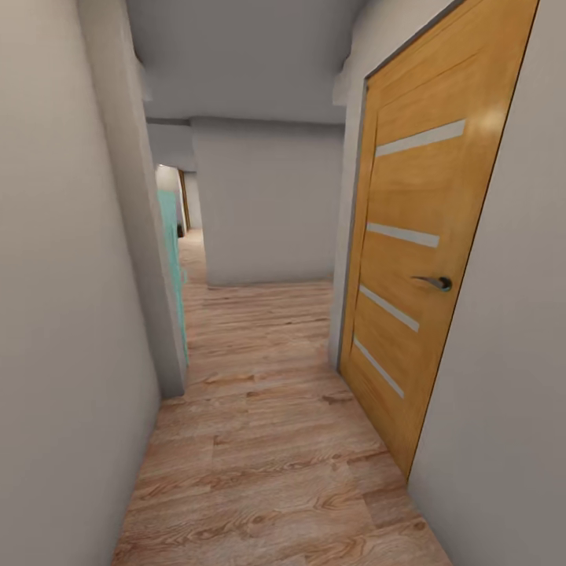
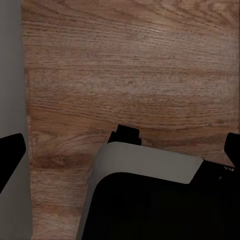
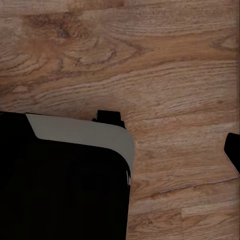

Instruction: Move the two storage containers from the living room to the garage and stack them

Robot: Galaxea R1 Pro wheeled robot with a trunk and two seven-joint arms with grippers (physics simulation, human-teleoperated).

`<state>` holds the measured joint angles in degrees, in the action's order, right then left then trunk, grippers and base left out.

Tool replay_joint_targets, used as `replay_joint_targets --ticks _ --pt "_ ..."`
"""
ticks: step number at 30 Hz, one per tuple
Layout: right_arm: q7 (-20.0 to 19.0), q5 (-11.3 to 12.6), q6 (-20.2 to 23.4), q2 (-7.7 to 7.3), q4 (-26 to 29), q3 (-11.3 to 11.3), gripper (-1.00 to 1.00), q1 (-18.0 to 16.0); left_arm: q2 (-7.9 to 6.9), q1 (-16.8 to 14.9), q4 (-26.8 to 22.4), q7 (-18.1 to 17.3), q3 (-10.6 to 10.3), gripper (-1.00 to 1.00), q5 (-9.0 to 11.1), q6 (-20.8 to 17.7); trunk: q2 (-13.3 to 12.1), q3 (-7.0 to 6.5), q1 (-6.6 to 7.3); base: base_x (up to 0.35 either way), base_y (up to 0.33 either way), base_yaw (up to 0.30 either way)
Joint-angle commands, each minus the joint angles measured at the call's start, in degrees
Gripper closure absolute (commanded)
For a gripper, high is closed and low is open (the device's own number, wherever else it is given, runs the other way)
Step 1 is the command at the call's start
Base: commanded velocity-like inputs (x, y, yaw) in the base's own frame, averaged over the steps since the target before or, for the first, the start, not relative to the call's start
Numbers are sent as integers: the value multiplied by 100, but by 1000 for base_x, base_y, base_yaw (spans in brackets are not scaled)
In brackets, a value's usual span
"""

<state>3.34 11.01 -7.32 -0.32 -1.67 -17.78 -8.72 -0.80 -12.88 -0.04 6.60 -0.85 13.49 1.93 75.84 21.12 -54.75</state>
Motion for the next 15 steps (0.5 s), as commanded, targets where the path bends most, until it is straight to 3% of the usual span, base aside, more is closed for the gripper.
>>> replay_joint_targets --ticks 1,9,15 --pt "1 60 -34 13 -18 -40 -100 -7 1 -4 4 8 -12 -100 39 18 3 6 -3 322 -102 0" --pt "-7 51 -36 7 -18 -32 -100 -7 1 -4 4 8 -12 -100 40 11 3 6 -3 322 -76 9" --pt "-9 42 -41 -5 -18 -41 -100 -7 9 -4 4 8 -12 -100 40 17 3 6 -3 322 -5 226"
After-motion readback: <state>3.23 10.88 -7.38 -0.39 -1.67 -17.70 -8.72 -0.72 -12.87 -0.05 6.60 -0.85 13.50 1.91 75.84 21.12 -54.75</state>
